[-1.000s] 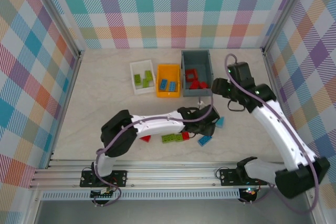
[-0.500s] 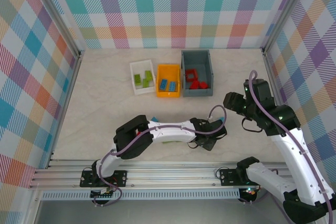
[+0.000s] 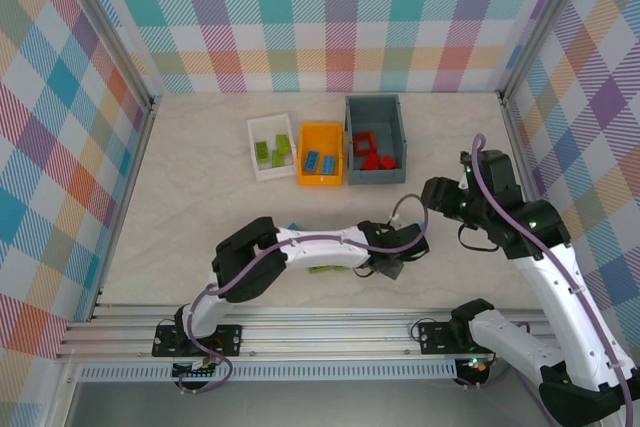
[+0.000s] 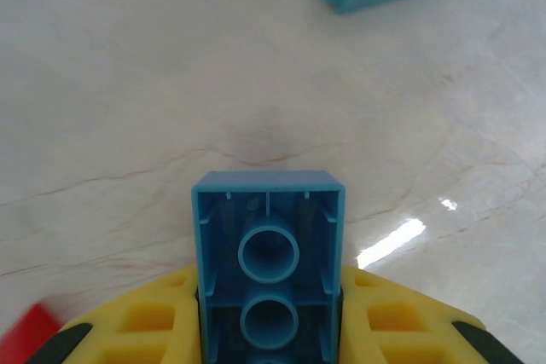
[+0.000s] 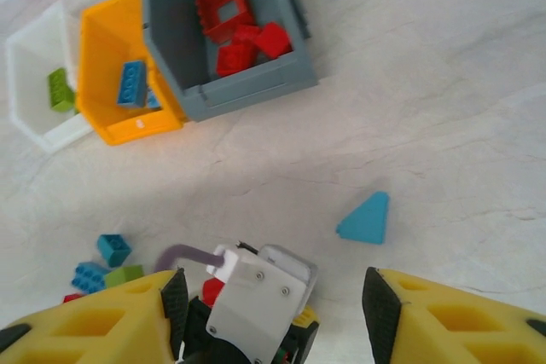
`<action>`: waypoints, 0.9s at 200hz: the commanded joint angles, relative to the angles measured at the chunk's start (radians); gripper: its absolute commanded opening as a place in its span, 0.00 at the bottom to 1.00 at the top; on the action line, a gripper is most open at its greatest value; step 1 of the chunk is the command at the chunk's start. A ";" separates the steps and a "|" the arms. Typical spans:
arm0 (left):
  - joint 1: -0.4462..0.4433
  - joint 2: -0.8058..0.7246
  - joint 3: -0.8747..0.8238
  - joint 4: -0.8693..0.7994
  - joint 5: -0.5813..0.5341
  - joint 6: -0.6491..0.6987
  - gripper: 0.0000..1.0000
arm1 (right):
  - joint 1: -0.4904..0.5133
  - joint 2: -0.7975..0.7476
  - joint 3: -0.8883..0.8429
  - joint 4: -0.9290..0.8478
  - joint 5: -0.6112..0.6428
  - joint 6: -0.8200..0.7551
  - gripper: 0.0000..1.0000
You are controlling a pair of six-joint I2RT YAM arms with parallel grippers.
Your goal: Sort the legos into containers by color
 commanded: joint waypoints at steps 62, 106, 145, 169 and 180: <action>0.466 -0.316 -0.041 -0.039 0.073 0.004 0.20 | 0.454 0.144 -0.073 0.410 0.038 -0.171 0.52; 0.608 -0.094 0.217 -0.058 0.095 0.063 0.19 | 0.505 0.239 -0.116 0.626 0.092 -0.141 0.52; 0.659 0.141 0.492 -0.131 0.093 0.065 0.19 | 0.507 0.322 -0.090 0.669 0.122 -0.121 0.52; 0.671 0.231 0.586 -0.154 0.095 0.066 0.19 | 0.506 0.337 -0.087 0.673 0.124 -0.115 0.52; 0.671 0.257 0.604 -0.159 0.092 0.070 0.19 | 0.506 0.341 -0.089 0.670 0.126 -0.114 0.52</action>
